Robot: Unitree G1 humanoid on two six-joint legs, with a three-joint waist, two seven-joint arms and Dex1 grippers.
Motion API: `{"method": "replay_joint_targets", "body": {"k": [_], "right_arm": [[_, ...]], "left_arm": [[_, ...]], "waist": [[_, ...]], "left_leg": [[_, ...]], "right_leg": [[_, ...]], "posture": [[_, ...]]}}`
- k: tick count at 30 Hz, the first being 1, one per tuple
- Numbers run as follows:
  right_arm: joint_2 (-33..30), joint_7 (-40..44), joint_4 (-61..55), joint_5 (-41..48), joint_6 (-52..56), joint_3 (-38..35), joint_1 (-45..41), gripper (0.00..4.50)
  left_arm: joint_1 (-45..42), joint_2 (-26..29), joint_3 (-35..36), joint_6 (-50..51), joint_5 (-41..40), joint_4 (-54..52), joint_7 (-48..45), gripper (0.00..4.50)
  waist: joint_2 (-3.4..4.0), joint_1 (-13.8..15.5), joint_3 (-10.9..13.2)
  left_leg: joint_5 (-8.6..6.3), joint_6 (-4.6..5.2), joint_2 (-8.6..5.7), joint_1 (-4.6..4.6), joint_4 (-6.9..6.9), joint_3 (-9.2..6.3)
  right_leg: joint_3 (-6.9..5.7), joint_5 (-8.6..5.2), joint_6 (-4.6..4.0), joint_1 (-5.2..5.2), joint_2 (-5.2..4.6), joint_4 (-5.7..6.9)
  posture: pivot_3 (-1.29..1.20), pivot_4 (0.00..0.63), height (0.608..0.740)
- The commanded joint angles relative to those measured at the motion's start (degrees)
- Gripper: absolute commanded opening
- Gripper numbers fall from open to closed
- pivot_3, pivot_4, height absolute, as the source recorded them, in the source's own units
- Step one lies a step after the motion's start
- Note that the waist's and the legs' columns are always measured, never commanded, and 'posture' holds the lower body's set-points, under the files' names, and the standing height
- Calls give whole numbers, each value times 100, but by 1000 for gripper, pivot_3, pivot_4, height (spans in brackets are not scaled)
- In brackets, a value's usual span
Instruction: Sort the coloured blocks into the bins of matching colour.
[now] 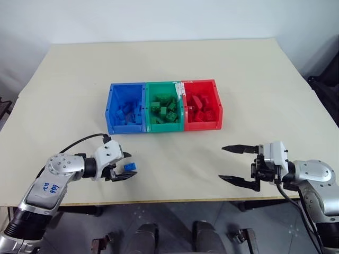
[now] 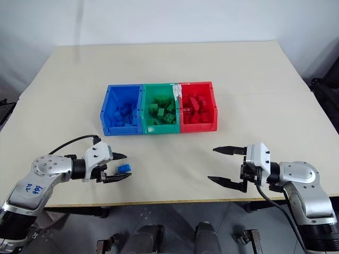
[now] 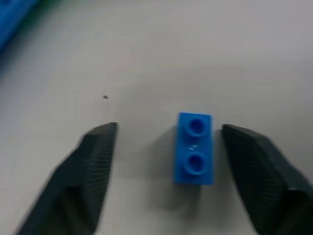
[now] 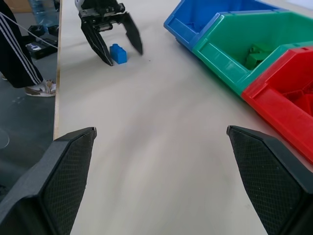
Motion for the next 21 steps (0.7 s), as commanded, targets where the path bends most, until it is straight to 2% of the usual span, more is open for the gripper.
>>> {"method": "replay_joint_targets", "body": {"k": [1,6,7,14,21], "right_arm": [[-99,-47,-202,55,-33,-214,77,4500],[-38,-129,-247,58,-58,-191,113,4500],[-25,-150,-260,60,-62,-184,115,4500],[437,-806,-476,260,46,-209,-53,4500],[991,-1703,-451,108,2,-225,-418,4500]], "left_arm": [[35,168,84,-85,72,124,-114,2235],[-38,-61,395,-315,-167,330,0,610],[-95,-188,539,-384,-277,383,89,474],[-1120,-983,1453,-157,-797,896,1067,485],[-2593,-1690,1321,-134,-433,2158,2077,485]], "waist": [[0,1,0],[0,3,0],[0,3,0],[-1,20,0],[-2,26,0]], "left_leg": [[0,0,9,0,0,0],[0,0,11,1,1,2],[0,0,11,1,1,2],[1,-2,11,-1,11,-2],[2,-2,-19,0,14,-4]], "right_leg": [[0,0,0,0,0,0],[0,0,0,1,0,-1],[0,0,0,1,0,0],[-4,1,1,2,1,4],[-4,3,5,2,-1,11]], "posture": [[0,150,740],[0,150,740],[0,150,740],[0,150,740],[0,150,740]]}}
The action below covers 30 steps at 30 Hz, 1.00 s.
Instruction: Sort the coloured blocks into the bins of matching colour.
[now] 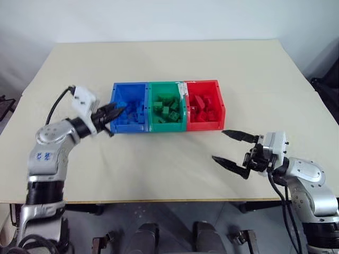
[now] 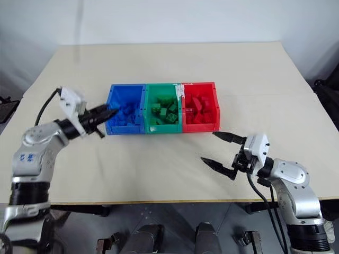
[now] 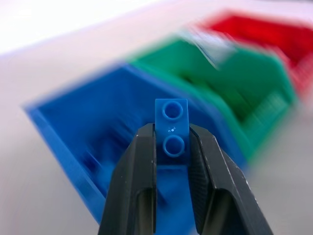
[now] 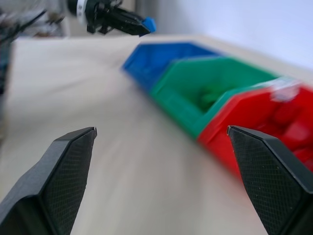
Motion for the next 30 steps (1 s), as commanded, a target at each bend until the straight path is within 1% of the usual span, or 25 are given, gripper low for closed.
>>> {"method": "replay_joint_targets", "body": {"k": [1,3,5,7,10,13,15,17,19,20,23,26,28,30], "right_arm": [[185,-393,-138,-31,-54,-102,-174,4500],[247,-467,-170,-62,-52,-45,-224,4500],[265,-480,-212,-71,-34,-15,-230,4500],[260,-463,-219,-73,-40,8,-231,4500],[213,-359,-160,-96,-86,62,-243,4500],[133,-170,-89,-92,-125,86,-226,4500],[72,-29,-2,-60,-118,64,-240,4500],[-54,200,143,-57,-141,50,-261,4500],[-312,656,413,-196,-364,76,-224,4500],[-393,821,528,-234,-464,73,-201,4500],[-509,1134,773,-269,-717,78,-132,4500],[-547,1336,962,-301,-864,65,-86,4500],[-540,1387,1075,-303,-900,45,-106,4500],[-535,1417,1195,-320,-956,31,-165,4500]], "left_arm": [[-416,-282,-86,-148,177,605,369,485],[-516,-396,-193,-252,237,783,333,485],[-517,-408,-261,-296,278,835,274,1232],[-499,-364,-294,-308,313,878,233,1863],[-306,-166,-99,-408,244,759,94,2866],[141,87,172,-747,57,437,-274,3737],[497,280,406,-923,-38,279,-461,4397],[1049,627,667,-1254,-68,190,-829,4397],[1958,1043,1081,-2036,-127,187,-1612,4397],[2311,1156,1267,-2226,-229,185,-1897,4397],[2886,1229,1536,-2367,-473,61,-2168,4397],[3220,1189,1608,-2659,-419,58,-2231,4397],[3309,1126,1599,-2849,-352,25,-2120,4397],[3333,1047,1475,-2790,-372,-108,-2023,4397]], "waist": [[0,-9,0],[0,-39,0],[0,-55,0],[-1,-62,0],[0,-64,0],[0,-76,0],[0,-68,0],[0,-73,0],[0,-88,0],[0,-106,0],[0,-43,0],[1,56,0],[1,76,0],[1,80,0]], "left_leg": [[0,0,0,0,-1,0],[0,0,-2,-1,-2,2],[0,0,-1,-1,-6,4],[0,0,0,-5,-9,5],[0,0,0,-6,-8,5],[0,0,3,-5,-8,7],[0,0,5,-5,-9,7],[0,0,5,-5,-8,7],[0,0,11,-5,-10,7],[-2,-1,22,-4,-13,11],[-6,4,35,-3,-13,15],[-6,5,34,0,-4,7],[-7,5,35,8,-4,10],[-7,5,35,8,-5,11]], "right_leg": [[0,0,0,-2,0,0],[0,0,0,-4,0,0],[0,0,0,-7,0,3],[0,0,0,-13,1,3],[0,0,0,-14,1,2],[1,0,0,-16,0,2],[0,0,0,-17,0,1],[0,0,0,-17,-1,-2],[0,-1,-2,-17,-1,-2],[1,-1,-2,-17,0,-6],[-2,-2,-5,-14,-3,-12],[-12,0,-5,2,-6,-12],[-12,4,-7,11,-5,-16],[-12,4,-7,9,-5,-14]], "posture": [[0,150,740],[0,150,740],[0,150,740],[0,150,740],[0,150,740],[0,150,740],[0,150,740],[0,150,740],[0,150,740],[0,150,740],[0,150,740],[0,150,740],[0,150,740],[0,150,740]]}}
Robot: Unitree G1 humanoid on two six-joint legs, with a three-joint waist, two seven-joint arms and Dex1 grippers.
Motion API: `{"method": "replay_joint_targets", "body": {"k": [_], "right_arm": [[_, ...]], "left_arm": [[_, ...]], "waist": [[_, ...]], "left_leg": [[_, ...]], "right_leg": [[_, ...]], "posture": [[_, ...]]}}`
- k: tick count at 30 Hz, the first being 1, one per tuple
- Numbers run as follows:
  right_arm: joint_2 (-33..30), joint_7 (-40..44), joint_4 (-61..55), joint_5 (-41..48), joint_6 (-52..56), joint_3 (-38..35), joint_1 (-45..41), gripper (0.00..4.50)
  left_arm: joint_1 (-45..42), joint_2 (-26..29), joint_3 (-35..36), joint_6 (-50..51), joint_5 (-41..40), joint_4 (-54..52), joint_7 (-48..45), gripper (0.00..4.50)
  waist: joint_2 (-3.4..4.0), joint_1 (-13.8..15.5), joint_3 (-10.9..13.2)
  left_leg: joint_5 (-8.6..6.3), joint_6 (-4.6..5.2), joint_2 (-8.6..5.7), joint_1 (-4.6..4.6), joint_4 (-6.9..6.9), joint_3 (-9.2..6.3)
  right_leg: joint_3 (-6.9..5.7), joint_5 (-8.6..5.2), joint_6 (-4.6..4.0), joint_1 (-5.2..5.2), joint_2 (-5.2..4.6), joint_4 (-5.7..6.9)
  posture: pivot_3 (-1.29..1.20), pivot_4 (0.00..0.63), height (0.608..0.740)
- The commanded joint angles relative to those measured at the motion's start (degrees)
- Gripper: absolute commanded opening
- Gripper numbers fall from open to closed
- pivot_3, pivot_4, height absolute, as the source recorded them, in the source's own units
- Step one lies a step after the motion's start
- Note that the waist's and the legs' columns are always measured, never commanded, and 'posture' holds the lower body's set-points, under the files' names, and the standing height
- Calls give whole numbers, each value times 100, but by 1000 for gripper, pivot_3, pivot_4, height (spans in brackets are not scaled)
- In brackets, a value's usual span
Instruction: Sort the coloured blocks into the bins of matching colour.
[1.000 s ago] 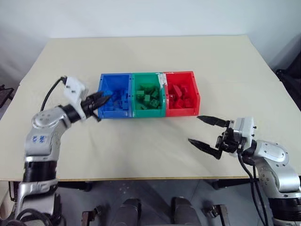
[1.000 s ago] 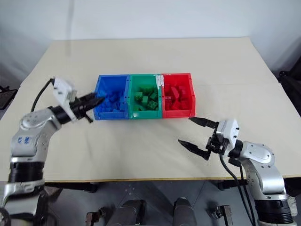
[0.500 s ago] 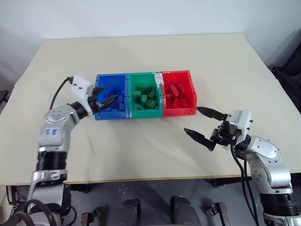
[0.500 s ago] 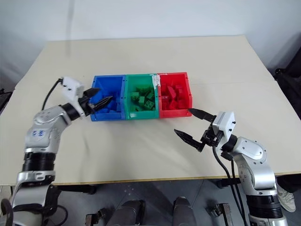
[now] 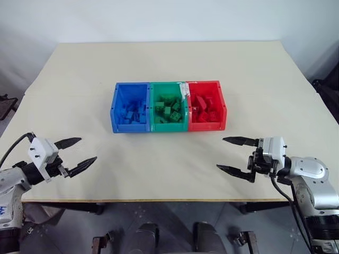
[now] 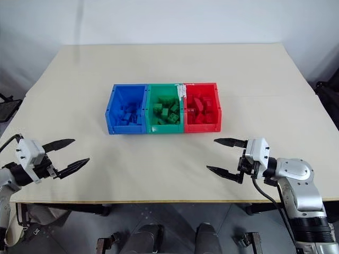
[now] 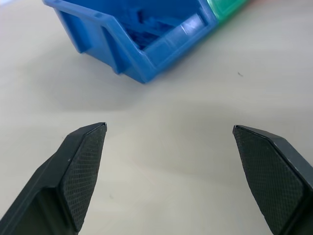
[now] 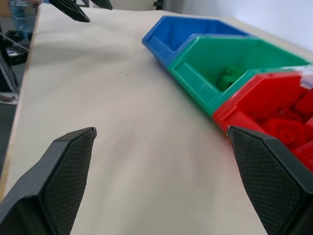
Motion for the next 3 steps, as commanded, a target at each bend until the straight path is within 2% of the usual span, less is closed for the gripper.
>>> {"method": "replay_joint_targets", "body": {"k": [1,3], "right_arm": [[-53,82,130,5,-176,-131,-78,4500],[-55,100,268,-8,-216,-150,-155,4500]], "left_arm": [[42,-106,-4,-76,-108,-414,128,4397],[38,-178,-55,-82,-89,-541,236,4397]], "waist": [[0,-2,0],[0,-3,0]], "left_leg": [[0,0,1,0,-1,0],[0,0,1,0,-2,1]], "right_leg": [[0,0,0,0,1,0],[0,0,0,-2,1,0]], "posture": [[0,150,740],[0,150,740]]}}
